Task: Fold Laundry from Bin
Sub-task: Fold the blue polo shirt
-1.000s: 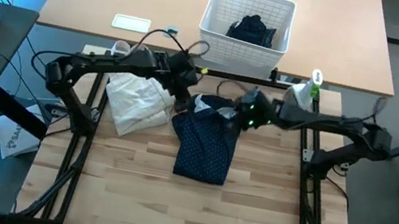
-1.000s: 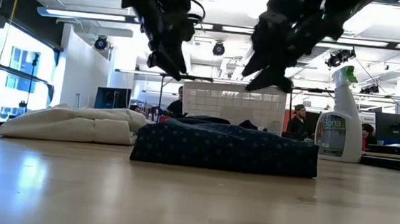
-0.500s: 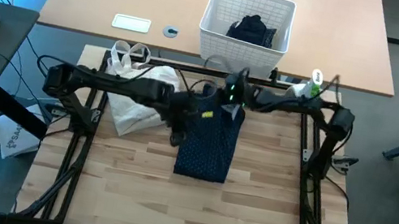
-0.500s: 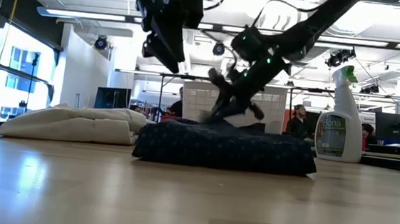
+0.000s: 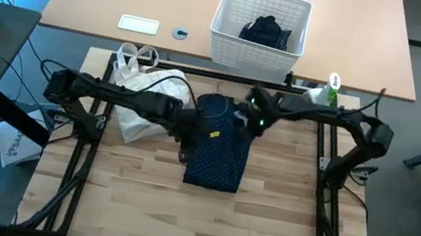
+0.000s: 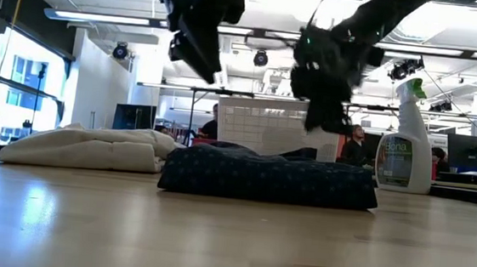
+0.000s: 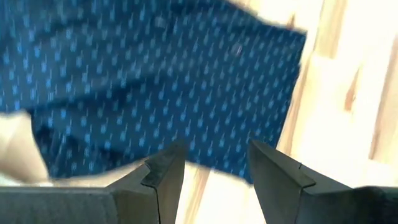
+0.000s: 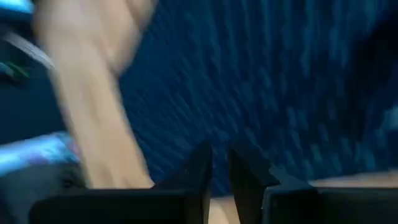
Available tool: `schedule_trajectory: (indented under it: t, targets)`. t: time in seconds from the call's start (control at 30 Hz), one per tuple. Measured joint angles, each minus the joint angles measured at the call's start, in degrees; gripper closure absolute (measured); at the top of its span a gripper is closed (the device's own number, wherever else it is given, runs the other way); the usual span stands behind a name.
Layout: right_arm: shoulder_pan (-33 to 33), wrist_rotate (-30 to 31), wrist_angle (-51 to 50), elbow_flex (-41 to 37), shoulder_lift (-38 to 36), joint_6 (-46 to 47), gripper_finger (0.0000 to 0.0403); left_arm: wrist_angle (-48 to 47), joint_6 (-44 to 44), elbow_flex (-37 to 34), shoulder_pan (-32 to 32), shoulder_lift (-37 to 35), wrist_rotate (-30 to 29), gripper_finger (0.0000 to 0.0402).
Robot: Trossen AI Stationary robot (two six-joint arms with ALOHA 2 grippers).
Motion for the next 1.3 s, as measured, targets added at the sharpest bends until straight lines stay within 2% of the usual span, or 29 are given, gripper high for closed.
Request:
schedule_trajectory:
  t: [0.07, 0.1, 0.13, 0.23, 0.27, 0.3, 0.33, 0.4, 0.47, 0.53, 0.63, 0.73, 0.87, 1.03, 1.13, 1.23, 1.3]
  targets:
    - [1.3, 5.4, 0.3, -2.3, 0.8, -1.4, 0.0358, 2.8, 0.6, 0.0, 0.0, 0.0, 0.0, 0.0241]
    - [1.4, 10.1, 1.8, -3.3, 1.4, -1.4, 0.0358, 4.1, 0.6, 0.0, 0.0, 0.0, 0.0, 0.0241]
    - [1.2, 17.6, 2.8, -3.7, 1.9, 0.2, 0.0359, 5.4, 0.6, 0.0, 0.0, 0.0, 0.0, 0.0241]
    - [-0.5, 47.0, 3.9, -3.3, 2.6, 9.4, 0.0371, 8.1, 0.6, 0.0, -0.2, 0.1, 0.1, 0.0241]
    - [-1.3, 54.5, 5.5, -2.7, 2.2, 12.5, 0.0376, 8.2, 0.6, 0.0, -0.2, 0.2, 0.3, 0.0241]
    - [-2.0, 58.6, 7.4, -2.0, 1.5, 14.2, 0.0381, 8.2, 0.5, 0.0, -0.4, 0.2, 0.5, 0.0241]
    - [-2.8, 59.6, 9.6, -1.2, 0.4, 14.3, 0.0387, 7.9, 0.2, 0.0, -0.6, 0.2, 0.6, 0.0241]
    - [-4.0, 54.9, 13.9, 0.1, -1.8, 10.1, 0.0397, 6.8, 0.1, 0.0, -1.1, 0.2, 0.6, 0.0241]
    - [-4.4, 47.1, 16.0, 0.8, -4.3, 3.1, 0.0401, 5.2, -0.9, 0.0, -1.8, 0.2, 0.6, 0.0241]
    - [-4.3, 38.8, 15.2, 1.2, -7.0, -1.5, 0.04, 3.6, -1.9, 0.0, -2.7, 0.2, 0.6, 0.0241]
    - [-3.2, 28.8, 8.8, 1.2, -9.8, -2.4, 0.0395, 2.4, -2.3, 0.0, -4.4, 0.2, 0.2, 0.0241]
    - [0.7, 22.9, 2.9, 0.5, -11.1, -3.8, 0.0387, 3.0, 0.7, 0.0, -5.8, 0.2, -0.3, 0.0241]
    - [10.5, 15.9, 2.4, -3.6, -12.2, -7.2, 0.0353, 3.2, 11.7, 0.0, -7.6, 0.5, -0.9, 0.0241]
    - [23.7, 13.6, 10.3, -10.8, -12.2, -10.9, 0.0279, 6.1, 16.1, 0.0, -8.7, 2.4, 0.4, 0.0241]
    - [30.5, 14.2, 20.3, -15.7, -12.1, -14.4, 0.023, 7.5, 16.5, 0.0, -9.1, 5.1, 1.7, 0.0241]
    - [36.9, 19.8, 31.5, -20.9, -12.0, -18.8, 0.0192, 10.7, 16.1, 0.0, -10.4, 8.5, 4.5, 0.0236]
    - [40.6, 25.9, 37.5, -23.7, -11.7, -20.2, 0.0174, 13.5, 14.9, 0.0, -11.8, 10.8, 6.1, 0.0229]
